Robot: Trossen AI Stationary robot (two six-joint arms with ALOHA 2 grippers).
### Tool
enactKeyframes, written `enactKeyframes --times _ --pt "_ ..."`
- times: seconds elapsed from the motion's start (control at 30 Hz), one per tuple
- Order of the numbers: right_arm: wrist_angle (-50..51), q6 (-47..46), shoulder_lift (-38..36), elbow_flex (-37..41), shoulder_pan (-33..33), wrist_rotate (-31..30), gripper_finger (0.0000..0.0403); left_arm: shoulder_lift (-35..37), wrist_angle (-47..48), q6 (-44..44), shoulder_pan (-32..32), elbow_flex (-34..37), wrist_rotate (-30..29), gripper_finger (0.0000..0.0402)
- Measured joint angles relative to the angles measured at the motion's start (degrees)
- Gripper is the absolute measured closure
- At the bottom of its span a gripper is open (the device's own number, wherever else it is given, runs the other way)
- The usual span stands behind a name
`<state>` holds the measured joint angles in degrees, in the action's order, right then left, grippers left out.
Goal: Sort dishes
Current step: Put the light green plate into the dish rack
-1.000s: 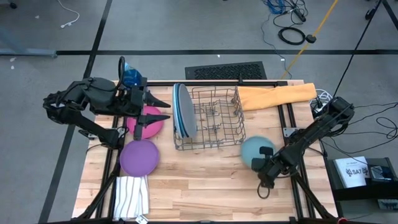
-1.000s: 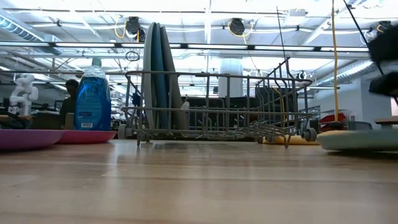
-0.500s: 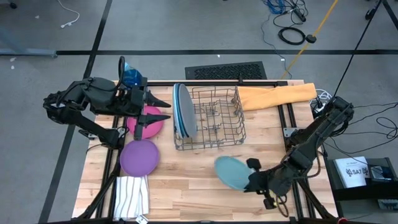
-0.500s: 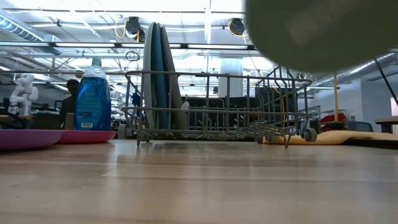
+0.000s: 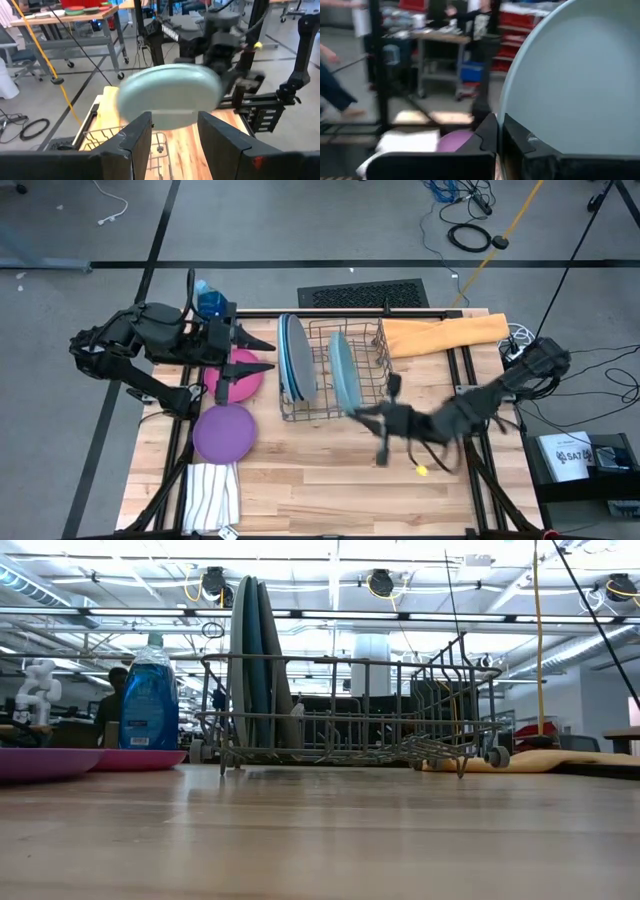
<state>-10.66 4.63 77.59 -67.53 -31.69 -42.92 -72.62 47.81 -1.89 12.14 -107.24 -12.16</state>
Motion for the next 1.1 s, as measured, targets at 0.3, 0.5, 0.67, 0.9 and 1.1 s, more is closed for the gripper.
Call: enactKeyframes --times 0.3,0.5,0.67,0.9,1.1 --pt "-18.66 -13.44 1.84 14.55 19.07 17.73 0.0403 -0.02 0.13 -0.48 0.0 0.0 0.0 0.024" --pt "-43.43 -25.66 1.8 31.06 28.35 27.07 0.0403 -0.02 0.22 -0.78 0.0 0.0 0.0 0.024" --pt "-49.25 -32.8 1.81 36.68 32.02 29.9 0.0403 -0.02 0.19 -1.85 0.0 0.0 -0.02 0.024" --pt "-47.33 -35.88 5.21 34.04 33.57 33.11 0.0403 -0.02 -1.0 -3.61 0.0 0.0 -0.02 0.024" --pt "-48.15 -38.53 12.7 30.32 35.14 34.39 0.0403 -0.02 -1.31 -4.66 0.0 0.0 -0.03 0.024"
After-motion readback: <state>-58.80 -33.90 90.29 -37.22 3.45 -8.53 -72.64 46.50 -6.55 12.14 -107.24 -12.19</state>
